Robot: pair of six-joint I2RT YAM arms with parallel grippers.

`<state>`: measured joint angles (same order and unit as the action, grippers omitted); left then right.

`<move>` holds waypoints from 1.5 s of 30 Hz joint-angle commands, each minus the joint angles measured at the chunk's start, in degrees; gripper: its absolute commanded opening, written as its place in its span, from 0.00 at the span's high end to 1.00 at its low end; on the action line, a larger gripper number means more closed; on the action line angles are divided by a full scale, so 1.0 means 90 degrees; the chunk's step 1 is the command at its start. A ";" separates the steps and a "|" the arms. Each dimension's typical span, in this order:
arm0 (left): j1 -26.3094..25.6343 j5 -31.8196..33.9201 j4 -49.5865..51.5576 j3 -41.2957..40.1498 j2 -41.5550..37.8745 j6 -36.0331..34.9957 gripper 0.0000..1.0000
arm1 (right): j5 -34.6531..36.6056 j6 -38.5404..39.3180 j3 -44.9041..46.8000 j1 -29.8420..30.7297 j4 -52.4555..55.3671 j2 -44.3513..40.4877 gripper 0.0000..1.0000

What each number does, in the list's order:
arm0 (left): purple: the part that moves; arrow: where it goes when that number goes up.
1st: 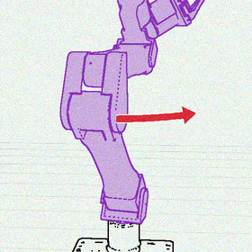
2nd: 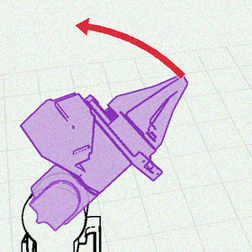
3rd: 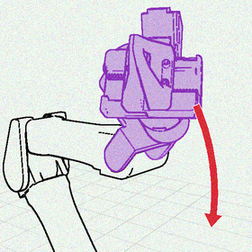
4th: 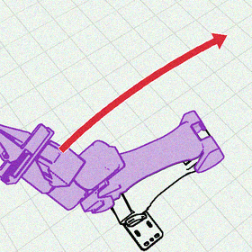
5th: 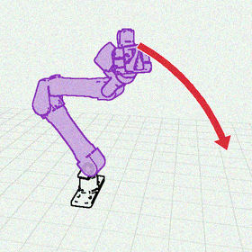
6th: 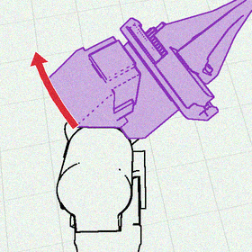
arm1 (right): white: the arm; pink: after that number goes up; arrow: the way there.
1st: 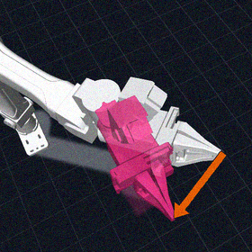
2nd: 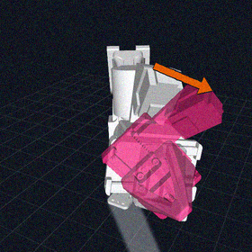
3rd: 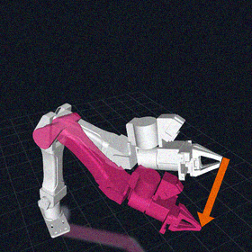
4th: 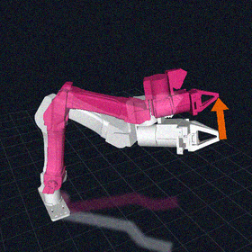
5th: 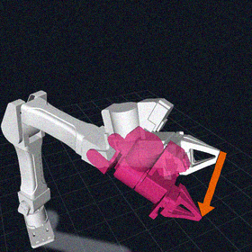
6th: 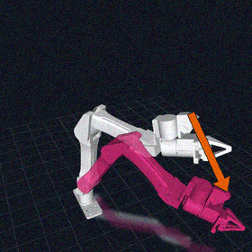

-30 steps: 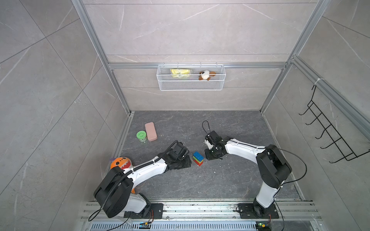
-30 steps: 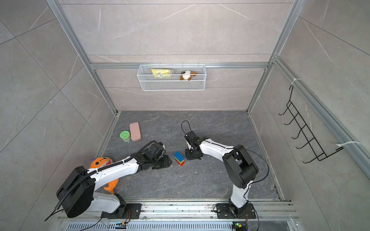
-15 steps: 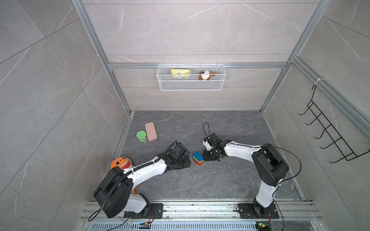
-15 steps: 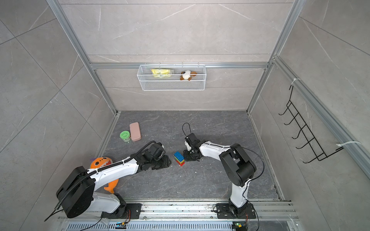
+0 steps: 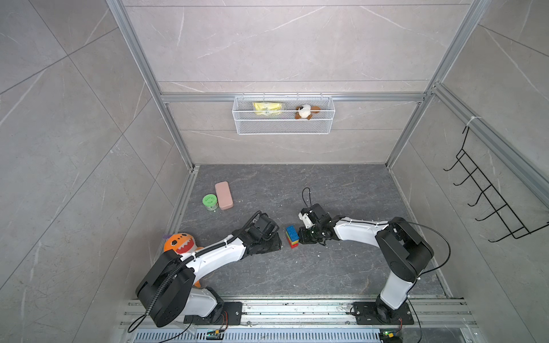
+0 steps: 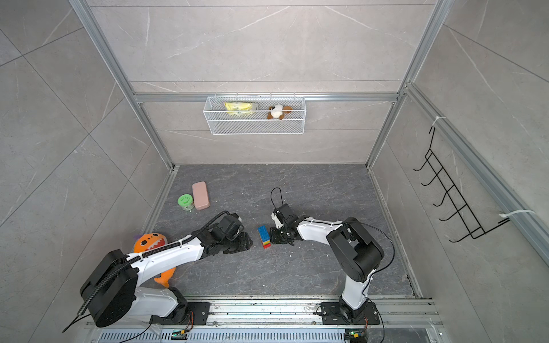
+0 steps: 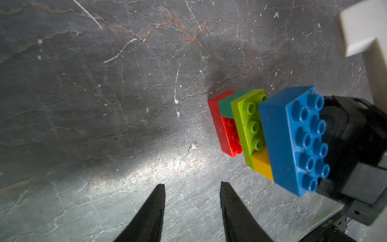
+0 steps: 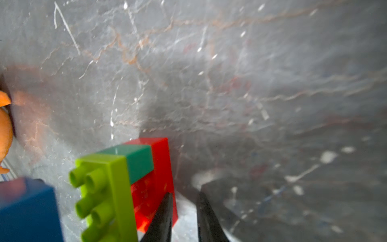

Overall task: Assemble the number 5 with lego
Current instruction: Adjust the lego brick at the center of the board.

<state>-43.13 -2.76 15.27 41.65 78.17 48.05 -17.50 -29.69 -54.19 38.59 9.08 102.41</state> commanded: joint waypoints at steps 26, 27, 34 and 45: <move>0.0301 0.0374 0.0671 -0.0741 -0.1213 0.0180 0.53 | -0.0094 -0.1172 0.0238 0.1012 -0.0705 0.0744 0.75; 0.0301 0.0372 0.0651 -0.0741 -0.1198 0.0184 0.53 | -0.0087 -0.1196 0.0213 0.1023 -0.0752 0.0784 0.74; 0.0299 0.0333 0.0627 -0.0719 -0.1122 0.0183 0.53 | 0.0048 -0.1408 0.0134 0.1132 -0.1115 0.0899 0.74; 0.0296 0.0312 0.0156 -0.0796 -0.0729 0.0208 0.53 | 0.0321 -0.0951 0.0339 0.1130 -0.0343 0.0107 0.67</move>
<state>-40.75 -0.01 19.16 34.24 70.02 49.06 -18.13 -40.10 -53.54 48.58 -3.14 105.14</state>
